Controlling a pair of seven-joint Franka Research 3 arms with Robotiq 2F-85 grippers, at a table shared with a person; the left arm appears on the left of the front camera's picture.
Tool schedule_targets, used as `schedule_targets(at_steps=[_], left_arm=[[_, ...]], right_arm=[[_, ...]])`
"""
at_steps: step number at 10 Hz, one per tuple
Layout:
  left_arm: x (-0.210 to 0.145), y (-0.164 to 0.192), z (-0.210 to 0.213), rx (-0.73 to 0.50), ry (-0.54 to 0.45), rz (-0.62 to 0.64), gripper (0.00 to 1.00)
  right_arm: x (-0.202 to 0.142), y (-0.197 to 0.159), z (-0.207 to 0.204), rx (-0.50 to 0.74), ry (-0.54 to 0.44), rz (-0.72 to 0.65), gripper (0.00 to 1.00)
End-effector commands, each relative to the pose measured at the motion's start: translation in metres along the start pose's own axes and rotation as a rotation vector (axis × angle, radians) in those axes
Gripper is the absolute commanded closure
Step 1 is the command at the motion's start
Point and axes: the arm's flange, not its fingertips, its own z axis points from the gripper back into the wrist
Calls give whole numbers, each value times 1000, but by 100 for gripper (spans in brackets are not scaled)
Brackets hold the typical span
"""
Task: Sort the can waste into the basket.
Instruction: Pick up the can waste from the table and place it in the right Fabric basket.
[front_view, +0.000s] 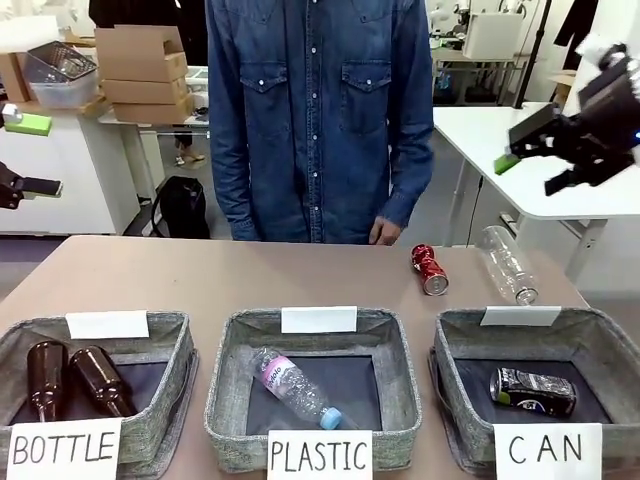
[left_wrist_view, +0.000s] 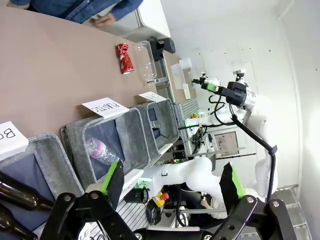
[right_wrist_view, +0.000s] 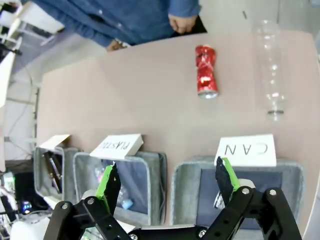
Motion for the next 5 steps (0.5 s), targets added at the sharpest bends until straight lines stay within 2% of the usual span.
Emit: schedule_targets(at_steps=[1,2,3,4,5], left_arm=[[-1,1,4,-2,11,-16,0],[-1,1,4,-2,11,-16,0],[-1,1,4,-2,11,-16,0],[-1,1,4,-2,11,-16,0],[-1,1,4,-2,11,-16,0]], right_arm=[[36,16,-28,-59,-21,60,0],[50,29,-48,-49,16,125,0],[52,36,-60,-125,59,144,0],[36,9,-24,115,54,191,0],[3,-41,28,235,67,83,0]])
